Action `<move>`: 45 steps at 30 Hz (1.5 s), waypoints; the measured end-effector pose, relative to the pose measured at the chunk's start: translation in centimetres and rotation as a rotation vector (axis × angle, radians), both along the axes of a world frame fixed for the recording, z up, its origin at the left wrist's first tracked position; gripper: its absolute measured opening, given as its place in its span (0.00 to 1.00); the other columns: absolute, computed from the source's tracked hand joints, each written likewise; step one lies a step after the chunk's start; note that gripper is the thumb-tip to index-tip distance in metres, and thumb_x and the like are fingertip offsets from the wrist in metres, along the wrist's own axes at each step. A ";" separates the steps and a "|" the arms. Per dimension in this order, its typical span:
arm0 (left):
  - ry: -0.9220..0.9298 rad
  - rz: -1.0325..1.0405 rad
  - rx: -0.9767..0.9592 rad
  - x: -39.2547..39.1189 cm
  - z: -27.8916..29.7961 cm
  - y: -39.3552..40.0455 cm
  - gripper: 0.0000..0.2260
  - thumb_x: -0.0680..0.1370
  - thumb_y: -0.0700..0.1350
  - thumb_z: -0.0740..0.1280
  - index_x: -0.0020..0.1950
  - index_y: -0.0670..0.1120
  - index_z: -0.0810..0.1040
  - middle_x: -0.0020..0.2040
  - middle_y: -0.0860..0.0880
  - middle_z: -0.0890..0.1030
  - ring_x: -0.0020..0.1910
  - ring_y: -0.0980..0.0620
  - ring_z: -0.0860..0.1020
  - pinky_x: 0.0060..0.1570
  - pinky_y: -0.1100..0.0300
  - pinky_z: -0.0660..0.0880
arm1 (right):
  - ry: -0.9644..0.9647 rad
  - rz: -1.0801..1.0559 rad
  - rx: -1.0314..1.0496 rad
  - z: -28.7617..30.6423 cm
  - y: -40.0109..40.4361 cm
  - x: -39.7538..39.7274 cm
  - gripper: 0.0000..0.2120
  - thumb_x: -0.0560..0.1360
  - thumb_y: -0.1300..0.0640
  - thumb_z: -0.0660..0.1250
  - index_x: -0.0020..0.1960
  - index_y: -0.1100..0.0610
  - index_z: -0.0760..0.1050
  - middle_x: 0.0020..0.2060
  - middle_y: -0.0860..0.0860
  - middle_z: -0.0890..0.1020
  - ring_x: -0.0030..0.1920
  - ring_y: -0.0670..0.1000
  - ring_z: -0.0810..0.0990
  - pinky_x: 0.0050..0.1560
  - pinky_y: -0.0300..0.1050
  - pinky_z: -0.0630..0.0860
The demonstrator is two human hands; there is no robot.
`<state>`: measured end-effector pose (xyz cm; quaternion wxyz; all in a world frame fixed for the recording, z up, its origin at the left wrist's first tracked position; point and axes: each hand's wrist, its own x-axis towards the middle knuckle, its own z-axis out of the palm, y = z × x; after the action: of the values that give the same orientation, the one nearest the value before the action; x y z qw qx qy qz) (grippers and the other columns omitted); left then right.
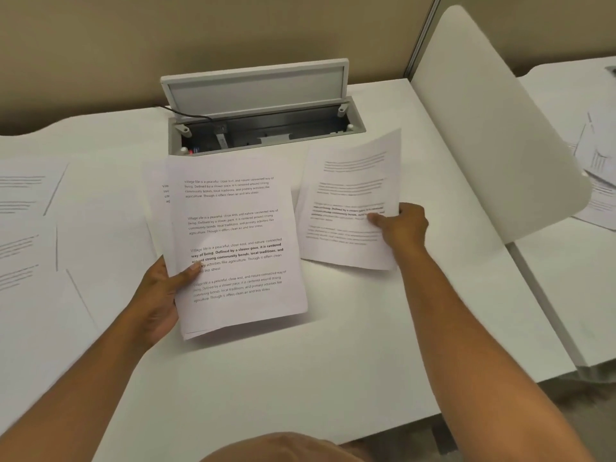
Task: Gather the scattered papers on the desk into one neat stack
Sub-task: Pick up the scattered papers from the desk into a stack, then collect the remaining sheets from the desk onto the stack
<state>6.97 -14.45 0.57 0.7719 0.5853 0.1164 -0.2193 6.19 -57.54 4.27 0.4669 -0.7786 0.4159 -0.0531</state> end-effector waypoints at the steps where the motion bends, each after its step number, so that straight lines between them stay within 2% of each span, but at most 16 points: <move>1: -0.001 0.004 -0.001 0.0 0.0 0.1 0.27 0.80 0.40 0.73 0.79 0.48 0.78 0.72 0.44 0.87 0.67 0.40 0.87 0.57 0.47 0.88 | 0.027 0.002 -0.009 -0.4 0.6 0.7 0.16 0.71 0.59 0.82 0.56 0.64 0.85 0.55 0.59 0.88 0.51 0.57 0.86 0.52 0.47 0.82; 3: -0.005 0.012 -0.001 -0.1 0.1 0.4 0.27 0.79 0.41 0.73 0.79 0.48 0.78 0.72 0.44 0.87 0.67 0.40 0.87 0.58 0.47 0.88 | 0.154 0.043 -0.096 -1.4 1.7 1.8 0.17 0.72 0.57 0.81 0.57 0.64 0.84 0.58 0.60 0.86 0.60 0.61 0.84 0.57 0.49 0.79; 6: -0.015 0.017 -0.008 -0.5 0.3 1.0 0.26 0.80 0.41 0.74 0.79 0.48 0.78 0.72 0.43 0.87 0.67 0.39 0.87 0.58 0.46 0.88 | 0.370 0.092 -0.290 -1.8 3.3 2.6 0.21 0.73 0.51 0.79 0.63 0.58 0.81 0.66 0.59 0.78 0.68 0.61 0.74 0.50 0.45 0.63; 9: -0.021 0.040 -0.016 -0.9 0.3 1.7 0.26 0.80 0.41 0.74 0.79 0.49 0.79 0.71 0.43 0.87 0.67 0.39 0.87 0.58 0.45 0.88 | 0.354 0.010 -0.229 -1.5 3.7 3.0 0.34 0.69 0.56 0.83 0.69 0.61 0.71 0.71 0.61 0.69 0.69 0.63 0.72 0.54 0.48 0.71; 12: -0.015 0.063 -0.035 -1.4 0.2 2.2 0.26 0.80 0.41 0.75 0.78 0.49 0.80 0.71 0.43 0.87 0.66 0.39 0.87 0.57 0.46 0.88 | 0.336 -0.041 -0.140 -0.8 3.3 3.0 0.43 0.67 0.59 0.85 0.72 0.60 0.63 0.70 0.62 0.72 0.70 0.65 0.74 0.65 0.59 0.76; 14: -0.011 0.070 -0.038 -1.7 0.2 2.4 0.24 0.80 0.41 0.75 0.77 0.49 0.81 0.71 0.43 0.87 0.66 0.39 0.88 0.56 0.46 0.88 | 0.326 -0.044 -0.106 -0.8 2.3 2.7 0.40 0.66 0.60 0.85 0.71 0.61 0.67 0.67 0.61 0.78 0.69 0.65 0.77 0.68 0.60 0.76; 17: -0.012 0.071 -0.040 -2.1 0.3 2.7 0.20 0.80 0.40 0.74 0.72 0.52 0.84 0.70 0.44 0.88 0.65 0.41 0.88 0.54 0.49 0.88 | 0.223 0.040 -0.030 -0.9 0.8 1.7 0.22 0.70 0.63 0.82 0.62 0.63 0.81 0.61 0.60 0.85 0.60 0.62 0.84 0.63 0.52 0.79; 19: -0.013 0.077 -0.044 -2.2 0.5 2.9 0.20 0.81 0.39 0.74 0.72 0.52 0.84 0.69 0.44 0.88 0.65 0.41 0.88 0.55 0.48 0.89 | 0.117 0.095 0.021 -0.6 0.1 0.9 0.16 0.75 0.64 0.77 0.62 0.62 0.83 0.60 0.60 0.86 0.58 0.60 0.84 0.62 0.52 0.80; 22: -0.014 0.090 -0.037 -2.3 0.8 3.2 0.21 0.83 0.39 0.73 0.75 0.50 0.81 0.69 0.44 0.88 0.65 0.41 0.88 0.54 0.48 0.89 | -0.039 0.184 0.088 0.6 -0.6 -0.1 0.15 0.80 0.63 0.72 0.66 0.61 0.82 0.61 0.58 0.86 0.59 0.60 0.86 0.65 0.57 0.81; 25: -0.015 0.107 -0.037 -2.1 1.0 3.5 0.21 0.83 0.38 0.72 0.76 0.49 0.80 0.69 0.44 0.88 0.66 0.40 0.88 0.55 0.49 0.88 | -0.174 0.223 0.121 3.2 -1.3 -1.1 0.14 0.81 0.58 0.72 0.66 0.56 0.82 0.57 0.49 0.88 0.50 0.45 0.87 0.47 0.40 0.82; 27: -0.020 0.114 -0.046 -2.1 1.2 3.6 0.23 0.82 0.39 0.74 0.77 0.49 0.80 0.70 0.44 0.88 0.66 0.40 0.88 0.56 0.48 0.88 | -0.234 0.244 0.169 5.2 -1.1 -1.6 0.12 0.82 0.55 0.72 0.65 0.52 0.82 0.49 0.39 0.89 0.48 0.40 0.88 0.41 0.33 0.81; 29: -0.022 0.119 -0.050 -2.1 1.4 3.5 0.25 0.80 0.41 0.75 0.77 0.49 0.79 0.70 0.44 0.88 0.67 0.40 0.87 0.56 0.47 0.88 | -0.279 0.275 0.230 7.0 0.2 -2.0 0.13 0.81 0.52 0.73 0.64 0.52 0.83 0.49 0.37 0.89 0.50 0.42 0.89 0.45 0.37 0.83; 33: -0.031 0.137 -0.058 -2.2 1.7 3.3 0.24 0.81 0.40 0.74 0.77 0.48 0.79 0.69 0.43 0.88 0.67 0.39 0.87 0.55 0.48 0.88 | -0.306 0.435 0.290 7.9 6.0 -2.3 0.13 0.81 0.52 0.74 0.64 0.53 0.83 0.55 0.45 0.90 0.53 0.47 0.90 0.51 0.44 0.84; 38: -0.067 0.126 -0.058 -2.9 3.2 2.9 0.24 0.81 0.45 0.75 0.78 0.50 0.79 0.70 0.44 0.88 0.67 0.40 0.88 0.57 0.47 0.88 | -0.252 0.530 0.340 5.9 14.8 -2.6 0.08 0.82 0.51 0.72 0.60 0.52 0.84 0.52 0.46 0.90 0.50 0.49 0.90 0.54 0.51 0.85; 41: -0.077 0.153 -0.054 -3.5 4.3 3.5 0.23 0.81 0.47 0.75 0.76 0.52 0.81 0.69 0.46 0.88 0.66 0.42 0.88 0.57 0.48 0.88 | -0.216 0.530 0.373 5.0 17.9 -2.2 0.13 0.80 0.49 0.74 0.63 0.52 0.81 0.58 0.49 0.88 0.55 0.53 0.88 0.57 0.54 0.85; 45: -0.062 0.213 -0.040 -4.4 5.4 5.1 0.21 0.81 0.49 0.74 0.75 0.53 0.82 0.68 0.47 0.89 0.66 0.44 0.88 0.57 0.50 0.88 | -0.190 0.616 0.426 4.5 20.2 -1.6 0.24 0.75 0.52 0.80 0.66 0.51 0.75 0.61 0.47 0.86 0.57 0.49 0.87 0.57 0.49 0.84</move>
<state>2.58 -9.38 5.98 0.8055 0.5607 0.1495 -0.1200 4.63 -37.35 8.74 0.6487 -0.7442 0.1192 0.1055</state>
